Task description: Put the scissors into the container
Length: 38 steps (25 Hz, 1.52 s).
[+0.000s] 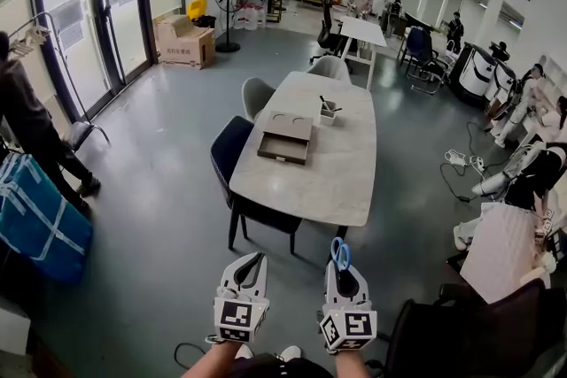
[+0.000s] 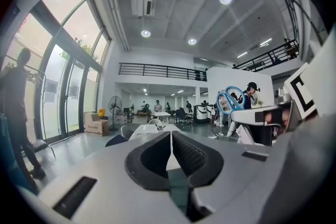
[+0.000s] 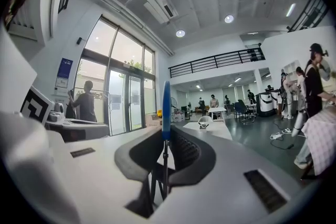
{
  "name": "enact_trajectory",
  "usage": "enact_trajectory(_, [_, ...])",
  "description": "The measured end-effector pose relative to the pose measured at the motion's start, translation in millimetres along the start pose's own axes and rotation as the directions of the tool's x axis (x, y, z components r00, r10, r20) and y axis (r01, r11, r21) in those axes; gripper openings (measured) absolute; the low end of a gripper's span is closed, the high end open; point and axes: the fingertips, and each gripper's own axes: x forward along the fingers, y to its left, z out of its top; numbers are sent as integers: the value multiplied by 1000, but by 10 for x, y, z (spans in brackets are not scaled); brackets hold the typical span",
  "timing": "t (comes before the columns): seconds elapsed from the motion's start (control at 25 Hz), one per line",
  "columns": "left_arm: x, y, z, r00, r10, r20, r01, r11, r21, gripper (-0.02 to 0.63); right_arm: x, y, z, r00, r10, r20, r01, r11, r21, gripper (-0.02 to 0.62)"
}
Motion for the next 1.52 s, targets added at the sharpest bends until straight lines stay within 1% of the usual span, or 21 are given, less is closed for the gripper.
enact_trajectory(0.28, [-54,239,-15,1000,-24,5,24,1000,0,23,75,147,-46,999,-40,-5,40,999,15,29])
enact_trajectory(0.52, [-76,438,-87,999,-50,-10,50,999,12,23,147,284,-134,997,-74,-5,74,997,30,29])
enact_trajectory(0.72, [63,586,-80,998,-55,-13,55,998,8,23,333,369,-144,998,-69,-9,69,997,26,29])
enact_trajectory(0.96, [514,703,-32,998,-57,-2,57,998,12,23,793,194,-123,998,-61,5,61,998,24,29])
enact_trajectory(1.32, [1538,996,58,1000,-17,-16,17,1000,11,23,1768,-390,-37,999,-49,4,49,999,22,29])
enact_trajectory(1.52, [2083,1082,139,1000,-3,-28,3,1000,6,23,2250,-718,25,999,-39,-6,40,999,24,29])
